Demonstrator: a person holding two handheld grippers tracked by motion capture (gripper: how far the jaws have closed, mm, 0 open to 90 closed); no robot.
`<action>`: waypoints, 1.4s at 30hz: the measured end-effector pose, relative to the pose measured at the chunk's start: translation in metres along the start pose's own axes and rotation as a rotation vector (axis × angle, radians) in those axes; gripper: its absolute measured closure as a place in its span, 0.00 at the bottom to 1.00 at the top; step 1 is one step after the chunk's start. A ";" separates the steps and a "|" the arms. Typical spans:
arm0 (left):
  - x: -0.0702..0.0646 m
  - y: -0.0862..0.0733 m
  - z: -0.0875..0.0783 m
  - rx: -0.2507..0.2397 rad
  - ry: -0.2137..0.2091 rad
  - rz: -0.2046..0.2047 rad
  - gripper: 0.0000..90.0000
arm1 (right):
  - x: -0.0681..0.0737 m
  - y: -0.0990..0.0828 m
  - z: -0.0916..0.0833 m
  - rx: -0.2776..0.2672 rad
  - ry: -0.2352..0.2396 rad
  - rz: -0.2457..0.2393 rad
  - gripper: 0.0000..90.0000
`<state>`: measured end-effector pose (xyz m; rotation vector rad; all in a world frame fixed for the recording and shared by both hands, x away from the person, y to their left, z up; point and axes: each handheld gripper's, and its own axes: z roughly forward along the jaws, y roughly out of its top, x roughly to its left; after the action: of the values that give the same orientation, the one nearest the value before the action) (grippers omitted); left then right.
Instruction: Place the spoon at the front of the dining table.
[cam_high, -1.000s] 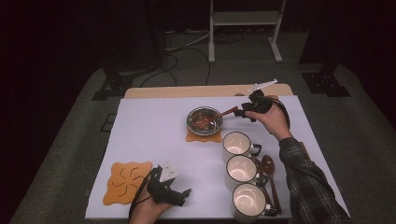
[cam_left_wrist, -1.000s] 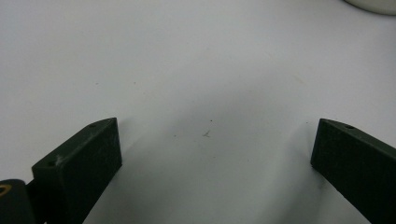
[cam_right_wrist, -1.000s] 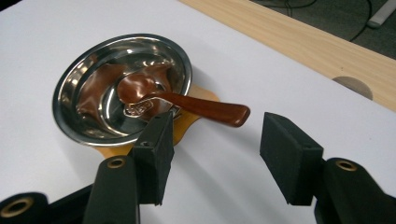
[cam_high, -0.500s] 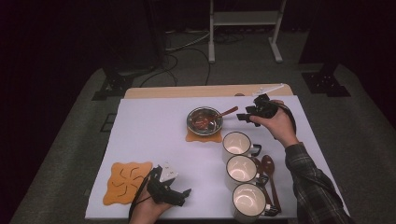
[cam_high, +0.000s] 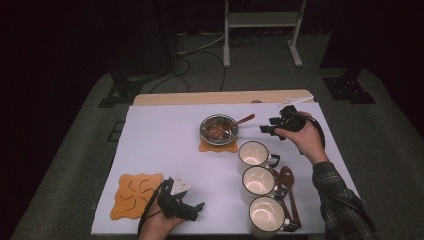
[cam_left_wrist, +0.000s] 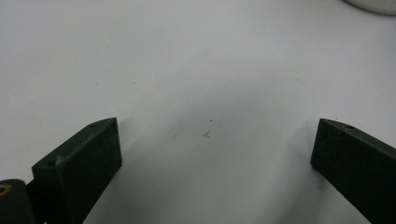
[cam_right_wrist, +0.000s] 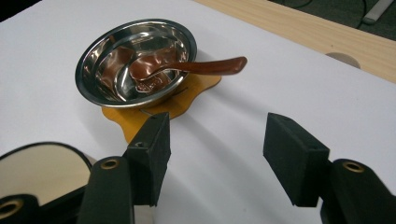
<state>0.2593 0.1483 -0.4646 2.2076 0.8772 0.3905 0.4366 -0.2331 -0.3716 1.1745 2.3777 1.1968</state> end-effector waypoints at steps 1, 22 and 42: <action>0.000 0.000 0.000 0.000 0.000 0.000 0.01 | -0.001 -0.002 -0.001 -0.002 -0.002 -0.002 0.45; 0.000 0.000 0.000 0.000 0.000 -0.001 0.01 | -0.004 -0.031 -0.015 -0.014 -0.050 0.007 0.46; 0.000 0.000 0.000 0.002 -0.001 0.000 0.01 | -0.018 -0.055 -0.026 0.004 -0.093 0.032 0.46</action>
<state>0.2592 0.1485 -0.4644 2.2099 0.8774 0.3892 0.4041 -0.2802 -0.3988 1.2455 2.3026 1.1224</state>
